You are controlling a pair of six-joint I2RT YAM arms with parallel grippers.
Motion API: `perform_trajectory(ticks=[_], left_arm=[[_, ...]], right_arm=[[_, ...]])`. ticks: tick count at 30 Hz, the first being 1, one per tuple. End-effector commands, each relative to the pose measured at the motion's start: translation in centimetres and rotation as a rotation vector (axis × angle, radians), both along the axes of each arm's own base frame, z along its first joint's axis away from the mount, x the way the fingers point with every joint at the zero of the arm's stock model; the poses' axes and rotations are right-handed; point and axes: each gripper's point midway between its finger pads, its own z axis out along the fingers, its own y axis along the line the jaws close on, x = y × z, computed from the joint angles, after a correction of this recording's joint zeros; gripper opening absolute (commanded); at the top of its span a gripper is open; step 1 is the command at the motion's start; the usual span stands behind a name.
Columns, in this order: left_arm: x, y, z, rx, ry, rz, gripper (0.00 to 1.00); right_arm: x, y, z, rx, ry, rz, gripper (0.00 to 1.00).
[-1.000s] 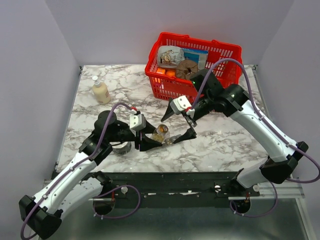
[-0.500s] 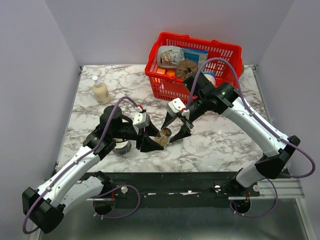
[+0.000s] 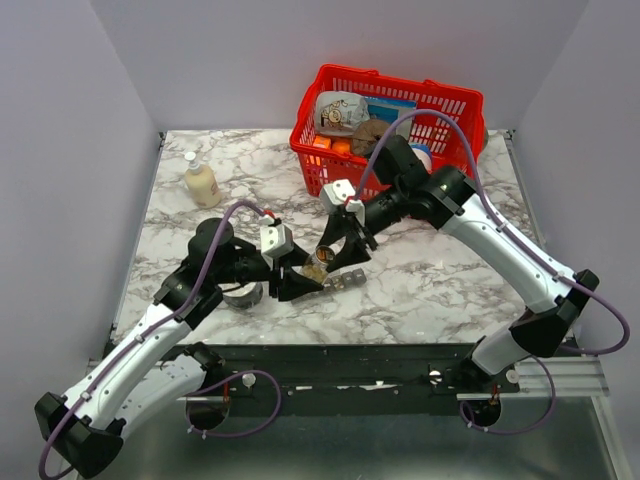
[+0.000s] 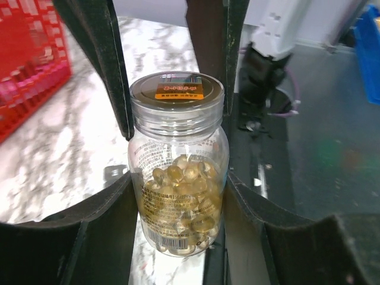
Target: Sort the pills into containers
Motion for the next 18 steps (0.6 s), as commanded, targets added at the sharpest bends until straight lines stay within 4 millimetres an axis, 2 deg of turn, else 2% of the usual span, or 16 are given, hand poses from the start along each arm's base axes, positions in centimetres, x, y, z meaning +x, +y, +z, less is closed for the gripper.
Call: perform_trajectory(ticks=[1,5,6,8,13,15,18], left_arm=[[5.1,1.8,5.5,-0.133,-0.188,0.326,0.00],[6.1,2.3,6.1,-0.156,-0.221,0.389,0.00],[6.3,2.4,6.4,-0.160,-0.226,0.403,0.00],[6.8,2.5,6.8,-0.169,-0.238,0.429,0.00],[9.4,4.7,8.9,-0.281,-0.250,0.663,0.00],[10.0,4.9,8.3,-0.306,-0.210,0.703,0.00],[10.3,4.5,7.2,-0.305,-0.180,0.698,0.00]], right_arm=[[0.3,0.8,-2.3,-0.133,0.220,-0.176,0.40],[0.7,1.1,-3.6,-0.204,0.267,-0.209,0.39],[1.6,1.3,-4.7,-0.246,0.261,-0.248,0.39],[2.5,1.5,-5.5,-0.279,0.272,-0.310,0.39],[6.0,2.8,-7.9,-0.321,0.363,-0.581,0.39],[6.2,3.2,-8.4,-0.336,0.408,-0.617,0.40],[6.1,3.9,-8.1,-0.316,0.455,-0.614,0.42]])
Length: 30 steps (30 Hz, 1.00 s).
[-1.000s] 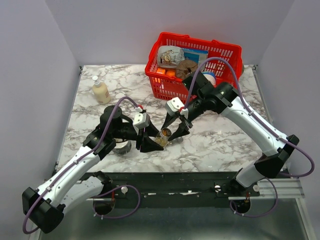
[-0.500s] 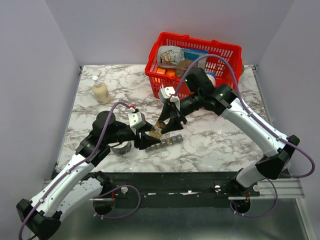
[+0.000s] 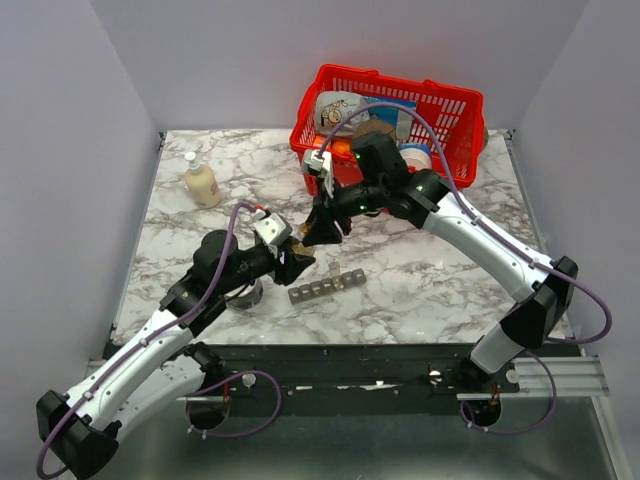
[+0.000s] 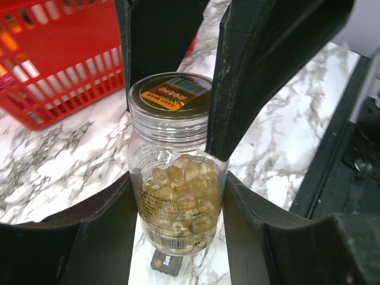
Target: Sort the pills into containers
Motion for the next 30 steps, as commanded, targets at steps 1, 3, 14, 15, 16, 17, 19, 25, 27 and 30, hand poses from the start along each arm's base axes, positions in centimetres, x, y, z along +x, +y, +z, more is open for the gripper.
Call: perform_trajectory(ticks=[1,3,14,15,16,17,19,25,27,30], left_arm=[[3.4,1.6,9.4,-0.284,-0.231,0.207,0.00],[2.8,0.8,7.9,-0.240,-0.212,0.151,0.00],[-4.6,-0.9,1.8,-0.045,-0.097,-0.256,0.00],[-5.3,-1.1,2.0,-0.046,-0.095,-0.293,0.00],[-6.8,-1.5,2.0,-0.050,-0.088,-0.386,0.00],[-7.4,-1.6,1.9,-0.048,-0.071,-0.422,0.00],[-8.8,-2.1,2.1,-0.052,-0.044,-0.526,0.00],[-9.3,-3.0,2.9,-0.064,-0.017,-0.614,0.00],[-9.4,-3.2,3.2,-0.067,-0.013,-0.634,0.00],[-9.3,-3.4,3.1,-0.065,0.000,-0.647,0.00]], right_arm=[[-0.9,0.6,-4.8,-0.142,0.253,-0.128,0.45],[-1.4,0.7,-4.0,-0.119,0.249,-0.096,0.55],[-4.7,-4.8,4.0,0.098,-0.316,0.362,1.00],[-6.0,-5.3,4.1,0.131,-0.354,0.438,1.00],[-6.6,-5.8,4.5,0.170,-0.488,0.522,1.00],[-7.5,-6.4,4.2,0.170,-0.480,0.557,1.00],[-8.4,-6.7,4.1,0.199,-0.489,0.612,1.00],[-9.2,-5.3,3.5,0.205,-0.412,0.673,1.00],[-9.4,-4.8,3.1,0.193,-0.390,0.670,0.99],[-9.5,-4.2,2.6,0.178,-0.385,0.664,0.97]])
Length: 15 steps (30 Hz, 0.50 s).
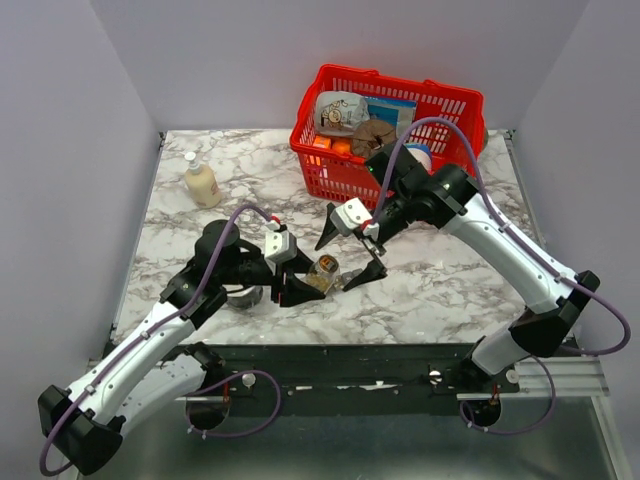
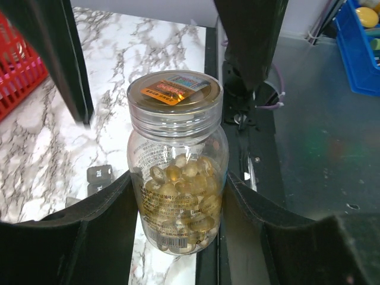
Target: Sort the pills into containers
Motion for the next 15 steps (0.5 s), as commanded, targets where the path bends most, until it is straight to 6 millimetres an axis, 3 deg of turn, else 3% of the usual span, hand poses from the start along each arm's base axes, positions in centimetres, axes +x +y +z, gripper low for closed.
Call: perform_trajectory(ticks=[1,9,12,13,15], left_arm=[[-1.1,-0.3,1.9,-0.037,-0.031,-0.100,0.00],[-0.5,-0.3,1.3,-0.019,-0.026,-0.070,0.00],[0.1,-0.3,1.5,-0.017,-0.035,-0.032,0.00],[0.2,-0.3,1.6,-0.018,-0.037,-0.022,0.00],[0.9,-0.1,1.9,-0.023,-0.054,0.025,0.00]], right_arm=[[-1.3,0.6,-0.3,0.000,0.017,0.046,0.95],[-1.3,1.2,-0.8,-0.049,0.065,0.018,0.74],[-1.1,1.4,-1.1,-0.067,0.074,0.001,0.61],[-0.8,1.6,-1.3,-0.070,0.072,-0.010,0.52],[-0.6,1.7,-1.6,-0.091,0.092,-0.037,0.46]])
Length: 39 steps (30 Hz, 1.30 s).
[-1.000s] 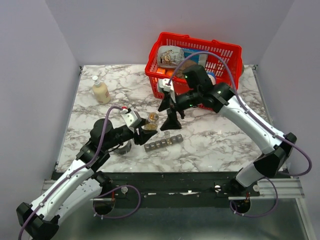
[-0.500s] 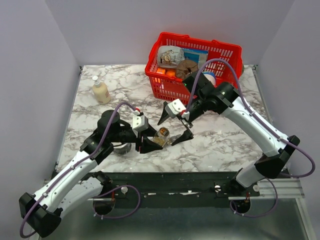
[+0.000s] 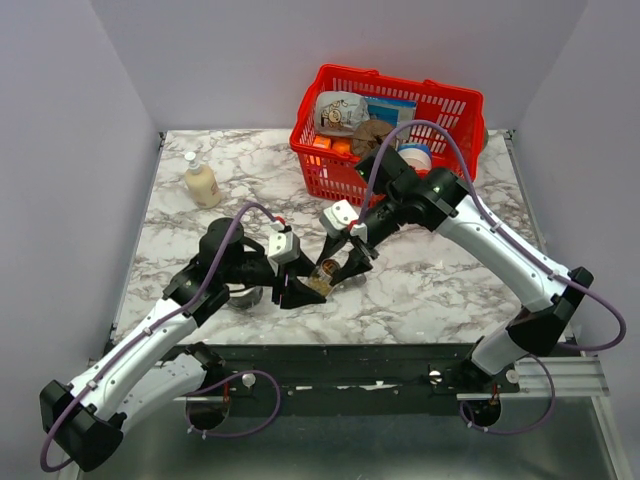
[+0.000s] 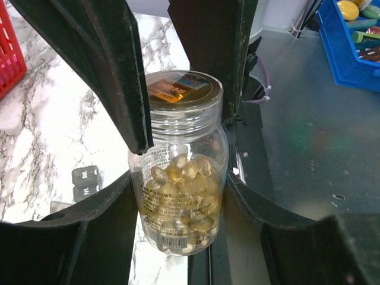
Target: Sort the pills into containers
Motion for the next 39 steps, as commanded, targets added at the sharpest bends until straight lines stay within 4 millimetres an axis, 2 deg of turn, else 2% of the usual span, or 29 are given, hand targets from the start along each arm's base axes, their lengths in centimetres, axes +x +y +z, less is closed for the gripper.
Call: perform_trajectory(ticks=[1,4,6,8,9,13,15,16,17,22,25,26,29,33,39], left_arm=[[1.7,0.2,2.3,-0.040,-0.091,0.093,0.00],[3.4,0.9,3.2,-0.066,-0.139,0.224,0.00],[4.6,1.6,4.5,-0.106,-0.197,0.319,0.00],[5.5,2.1,5.2,-0.132,-0.234,0.385,0.00],[6.3,2.9,6.1,-0.153,-0.261,0.459,0.00],[8.0,4.5,7.7,-0.221,-0.321,0.605,0.00],[8.4,5.0,8.8,-0.267,-0.346,0.649,0.00],[8.9,5.4,9.0,-0.275,-0.346,0.694,0.00],[9.1,5.6,9.5,-0.297,-0.356,0.712,0.00],[9.6,5.5,9.3,-0.294,-0.365,0.723,0.00],[9.2,4.8,8.2,-0.268,-0.361,0.677,0.00],[9.1,4.7,7.6,-0.248,-0.349,0.667,0.00],[8.8,4.4,6.1,-0.207,-0.329,0.639,0.00],[8.2,4.2,4.7,-0.171,-0.305,0.604,0.00],[7.7,3.9,3.8,-0.150,-0.285,0.570,0.00]], right_arm=[[0.3,0.5,-1.0,-0.057,0.039,-0.047,0.43],[0.8,0.8,-1.3,-0.074,0.062,-0.096,0.41],[1.2,1.3,-1.9,-0.103,0.116,-0.153,0.39],[2.3,1.9,-2.5,-0.143,0.169,-0.244,0.38],[2.6,2.1,-3.0,-0.164,0.191,-0.274,0.34],[4.4,2.5,-5.7,-0.259,0.252,-0.417,0.31],[5.1,3.0,-6.0,-0.257,0.270,-0.472,0.31],[5.6,2.9,-6.5,-0.265,0.270,-0.507,0.31],[5.9,3.3,-6.5,-0.258,0.286,-0.531,0.26],[6.9,3.9,-6.6,-0.261,0.295,-0.575,0.25],[7.2,4.2,-6.2,-0.254,0.281,-0.562,0.35],[7.3,4.2,-5.6,-0.244,0.261,-0.555,0.48],[7.9,4.1,-4.6,-0.216,0.219,-0.571,0.64],[8.6,3.6,-2.4,-0.168,0.176,-0.584,0.75],[7.9,2.9,-0.7,-0.123,0.152,-0.534,0.75]])
